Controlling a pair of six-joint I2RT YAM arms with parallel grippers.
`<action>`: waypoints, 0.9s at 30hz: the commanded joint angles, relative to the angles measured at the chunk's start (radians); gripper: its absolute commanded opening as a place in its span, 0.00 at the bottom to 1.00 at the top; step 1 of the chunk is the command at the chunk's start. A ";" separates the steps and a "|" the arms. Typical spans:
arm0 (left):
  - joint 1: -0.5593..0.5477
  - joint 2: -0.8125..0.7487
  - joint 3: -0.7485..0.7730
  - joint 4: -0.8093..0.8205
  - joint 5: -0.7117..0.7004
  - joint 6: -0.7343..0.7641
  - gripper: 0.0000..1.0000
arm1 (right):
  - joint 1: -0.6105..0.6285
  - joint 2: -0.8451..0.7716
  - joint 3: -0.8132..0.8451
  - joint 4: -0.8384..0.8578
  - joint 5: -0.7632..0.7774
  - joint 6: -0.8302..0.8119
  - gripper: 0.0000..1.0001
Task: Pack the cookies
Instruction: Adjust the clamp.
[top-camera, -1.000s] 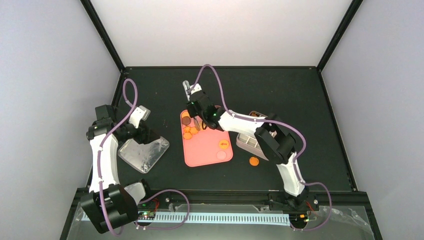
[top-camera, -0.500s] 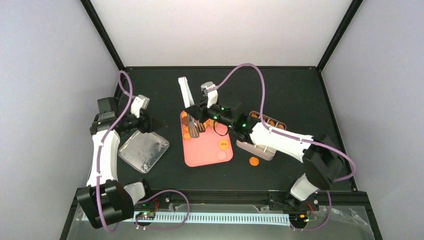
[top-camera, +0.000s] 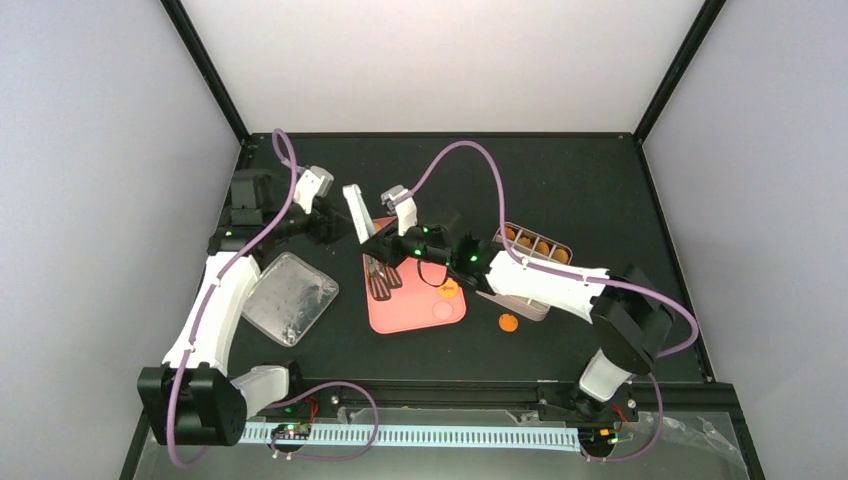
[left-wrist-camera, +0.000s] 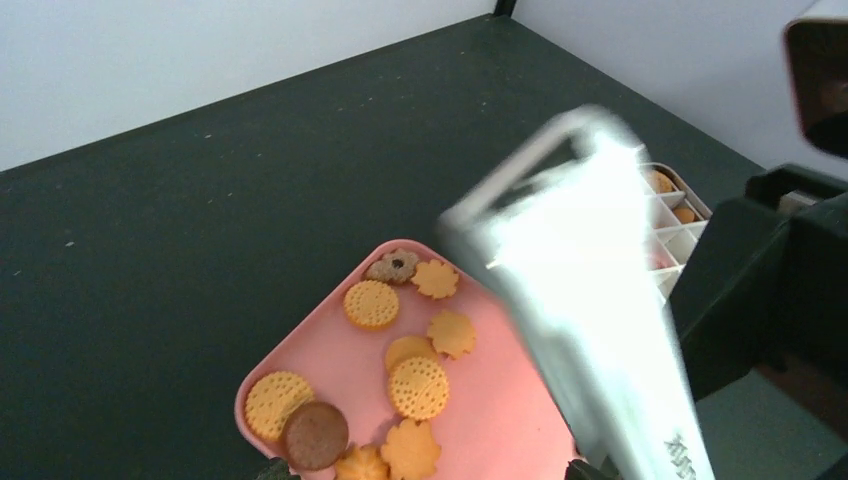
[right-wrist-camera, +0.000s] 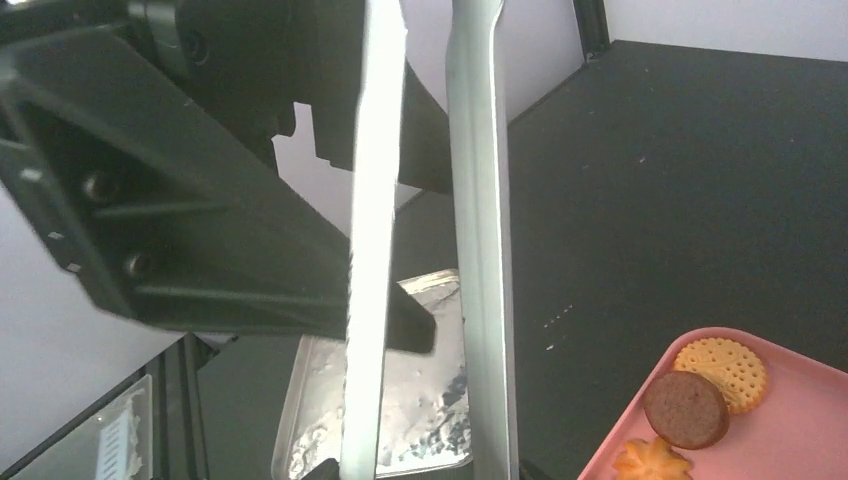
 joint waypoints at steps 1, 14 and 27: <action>-0.070 0.021 0.020 0.052 -0.027 -0.031 0.71 | 0.013 0.042 0.081 -0.048 0.029 -0.039 0.43; -0.148 0.043 -0.014 -0.009 0.091 0.077 0.71 | 0.019 0.074 0.118 -0.087 0.094 -0.071 0.43; -0.167 0.094 -0.030 -0.043 0.093 0.175 0.70 | 0.019 0.127 0.105 -0.045 0.149 -0.080 0.51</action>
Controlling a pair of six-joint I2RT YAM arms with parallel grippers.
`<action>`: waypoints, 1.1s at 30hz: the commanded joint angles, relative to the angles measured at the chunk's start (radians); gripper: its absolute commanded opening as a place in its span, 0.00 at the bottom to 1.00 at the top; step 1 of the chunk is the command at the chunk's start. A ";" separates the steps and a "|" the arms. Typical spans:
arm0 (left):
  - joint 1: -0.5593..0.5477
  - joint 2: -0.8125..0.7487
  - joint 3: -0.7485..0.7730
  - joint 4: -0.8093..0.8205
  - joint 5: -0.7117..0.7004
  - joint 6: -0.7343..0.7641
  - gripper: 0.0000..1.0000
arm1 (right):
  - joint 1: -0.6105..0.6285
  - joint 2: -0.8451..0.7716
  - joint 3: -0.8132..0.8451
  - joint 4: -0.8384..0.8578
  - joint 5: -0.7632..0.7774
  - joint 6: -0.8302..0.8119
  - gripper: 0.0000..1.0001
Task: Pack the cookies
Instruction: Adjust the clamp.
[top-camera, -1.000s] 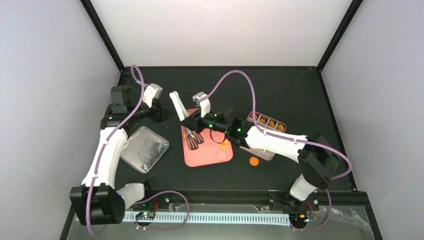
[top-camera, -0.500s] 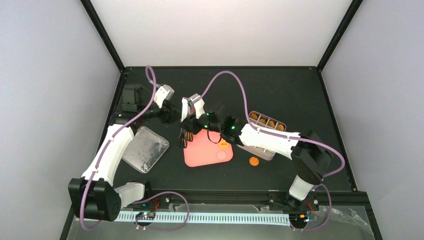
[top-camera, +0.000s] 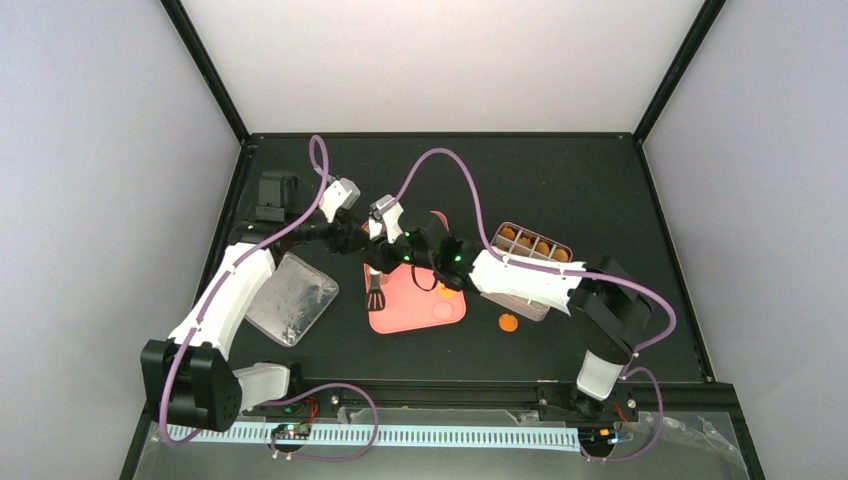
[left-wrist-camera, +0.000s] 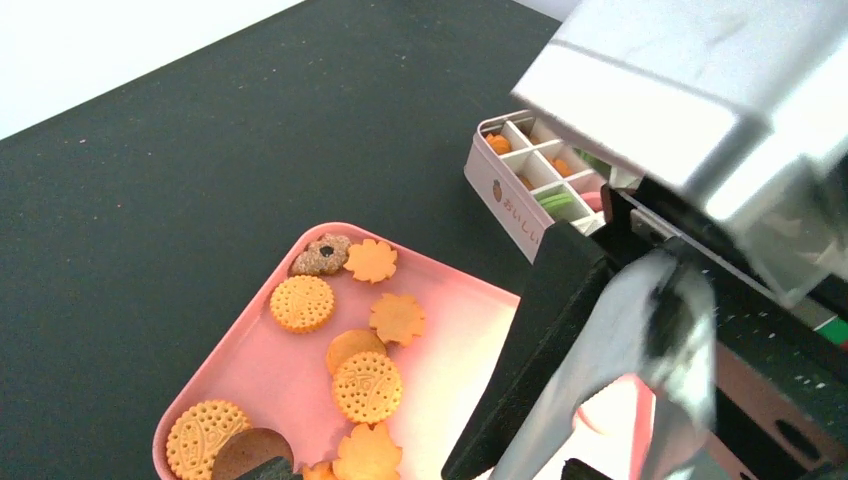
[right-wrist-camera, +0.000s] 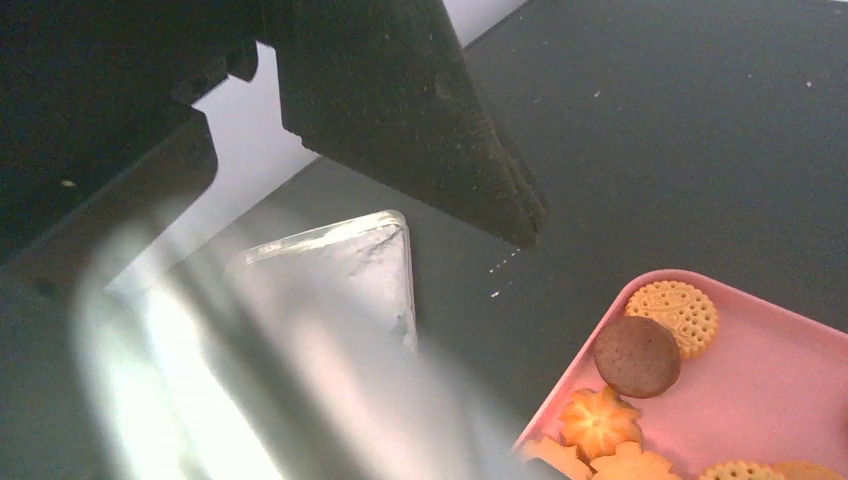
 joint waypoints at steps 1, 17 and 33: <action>-0.025 0.016 -0.012 -0.059 0.072 0.061 0.70 | -0.004 0.024 0.022 0.079 0.050 -0.011 0.51; -0.023 0.009 0.094 -0.161 -0.166 0.082 0.71 | -0.003 -0.108 -0.096 0.056 0.075 -0.048 0.31; -0.005 -0.126 -0.058 -0.459 0.130 0.519 0.79 | -0.005 -0.280 -0.129 0.047 0.349 0.128 0.30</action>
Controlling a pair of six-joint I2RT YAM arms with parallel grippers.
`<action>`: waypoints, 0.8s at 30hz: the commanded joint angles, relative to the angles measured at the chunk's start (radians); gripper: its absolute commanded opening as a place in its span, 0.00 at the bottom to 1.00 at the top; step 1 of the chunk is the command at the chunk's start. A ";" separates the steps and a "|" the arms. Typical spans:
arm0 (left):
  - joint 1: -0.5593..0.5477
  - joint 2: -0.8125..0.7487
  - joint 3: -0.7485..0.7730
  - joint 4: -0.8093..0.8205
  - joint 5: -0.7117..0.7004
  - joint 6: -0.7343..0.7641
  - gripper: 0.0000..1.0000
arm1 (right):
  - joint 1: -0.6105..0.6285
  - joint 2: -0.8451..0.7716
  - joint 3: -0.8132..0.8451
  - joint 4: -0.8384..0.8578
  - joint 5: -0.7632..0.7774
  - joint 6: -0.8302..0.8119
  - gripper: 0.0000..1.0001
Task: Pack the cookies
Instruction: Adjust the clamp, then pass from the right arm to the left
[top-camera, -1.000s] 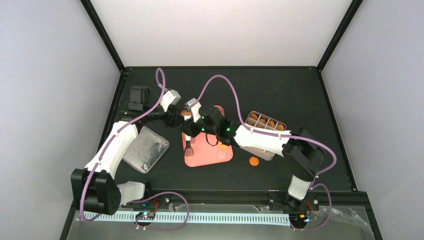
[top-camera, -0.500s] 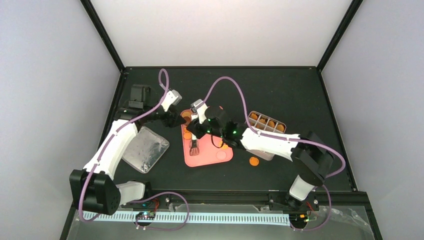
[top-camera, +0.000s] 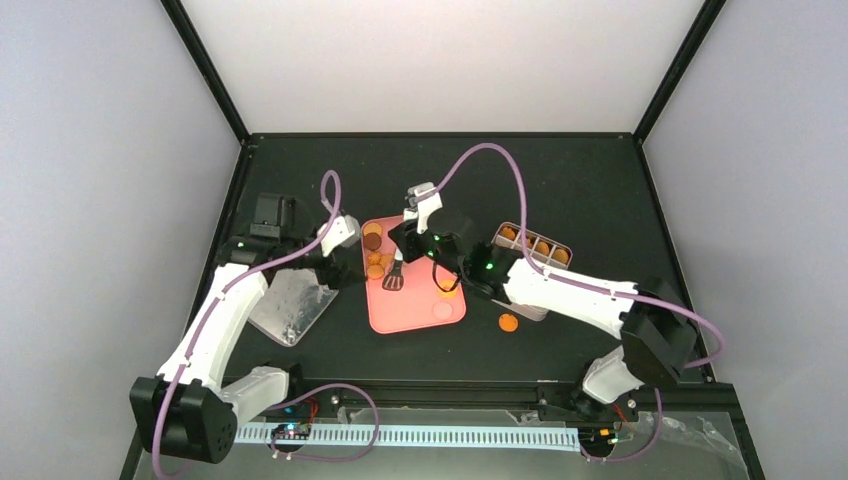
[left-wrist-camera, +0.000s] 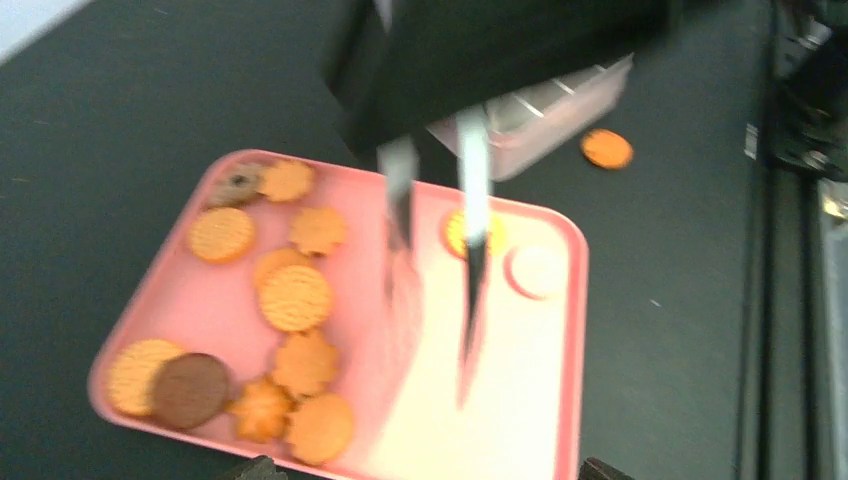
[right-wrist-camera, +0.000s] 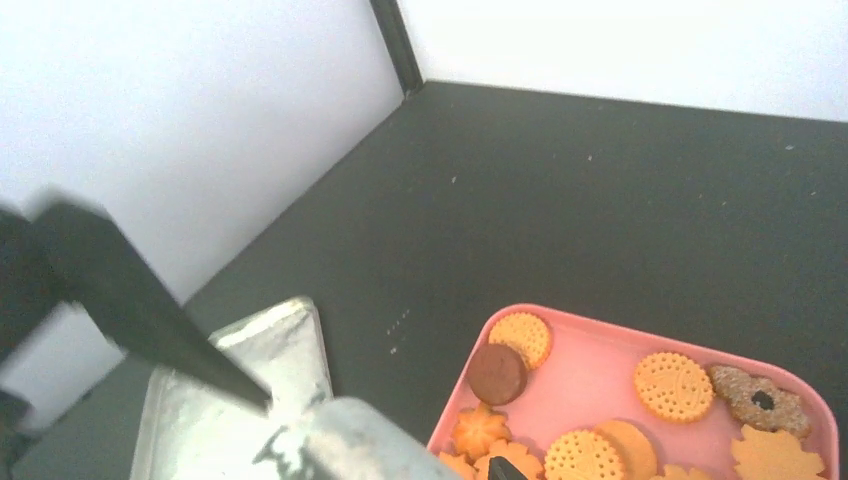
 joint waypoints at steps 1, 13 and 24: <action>-0.002 0.025 -0.045 -0.175 0.183 0.234 0.78 | -0.004 -0.094 -0.012 0.073 0.086 0.082 0.30; -0.020 0.120 -0.032 -0.167 0.282 0.285 0.60 | -0.004 -0.198 -0.038 0.116 0.000 0.182 0.30; -0.026 0.118 -0.035 -0.136 0.325 0.264 0.36 | -0.004 -0.194 -0.054 0.161 -0.045 0.237 0.30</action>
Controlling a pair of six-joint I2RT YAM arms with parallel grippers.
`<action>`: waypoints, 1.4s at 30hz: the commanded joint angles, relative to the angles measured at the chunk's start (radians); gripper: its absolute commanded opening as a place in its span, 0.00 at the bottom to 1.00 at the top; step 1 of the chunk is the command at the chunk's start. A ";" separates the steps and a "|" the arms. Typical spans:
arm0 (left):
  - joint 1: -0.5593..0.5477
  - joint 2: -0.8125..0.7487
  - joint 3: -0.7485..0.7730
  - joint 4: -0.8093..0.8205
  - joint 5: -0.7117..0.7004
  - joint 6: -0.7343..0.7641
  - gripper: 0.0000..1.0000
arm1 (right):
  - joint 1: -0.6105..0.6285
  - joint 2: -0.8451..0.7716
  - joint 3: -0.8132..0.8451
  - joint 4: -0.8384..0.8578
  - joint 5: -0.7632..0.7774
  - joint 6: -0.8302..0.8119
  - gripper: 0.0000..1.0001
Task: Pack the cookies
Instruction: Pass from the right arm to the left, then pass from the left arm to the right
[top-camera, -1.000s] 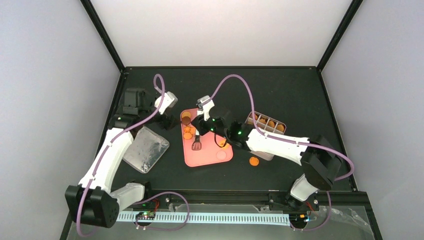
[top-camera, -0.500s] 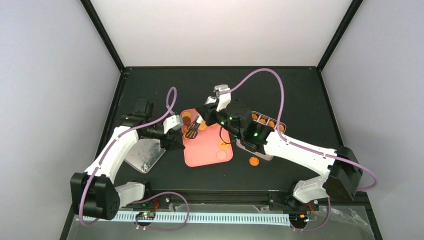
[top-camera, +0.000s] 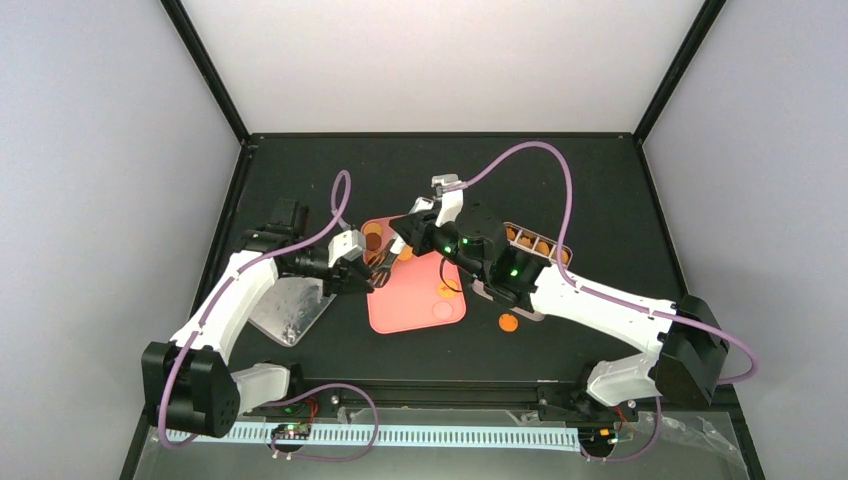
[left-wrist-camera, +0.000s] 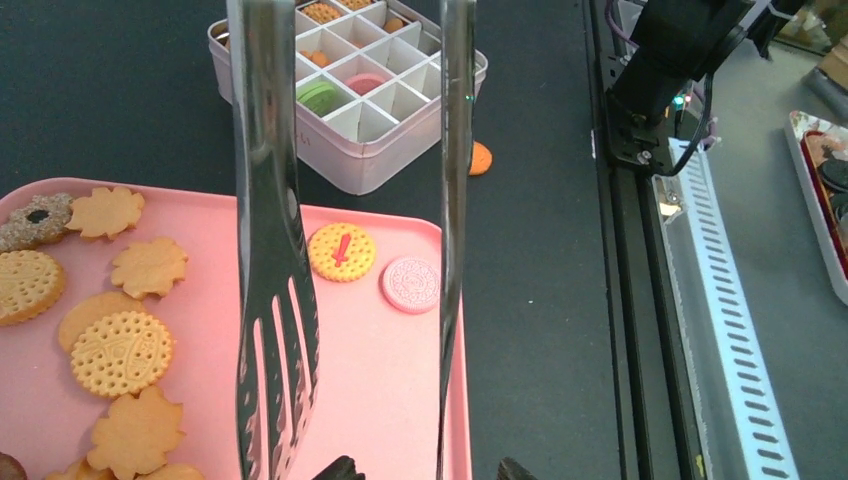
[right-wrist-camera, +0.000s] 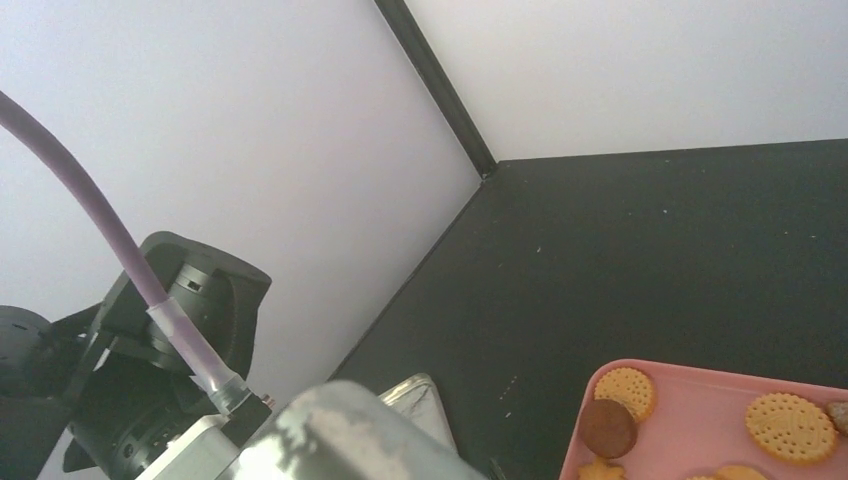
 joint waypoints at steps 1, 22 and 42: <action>-0.012 -0.003 0.023 0.018 0.064 0.016 0.33 | -0.004 -0.010 0.001 0.088 -0.029 0.048 0.30; -0.015 0.001 0.078 -0.097 0.105 0.093 0.02 | -0.026 -0.019 -0.040 0.120 -0.469 -0.103 0.60; -0.015 0.008 0.121 -0.227 0.132 0.171 0.02 | -0.117 -0.057 0.001 0.045 -0.640 -0.177 0.49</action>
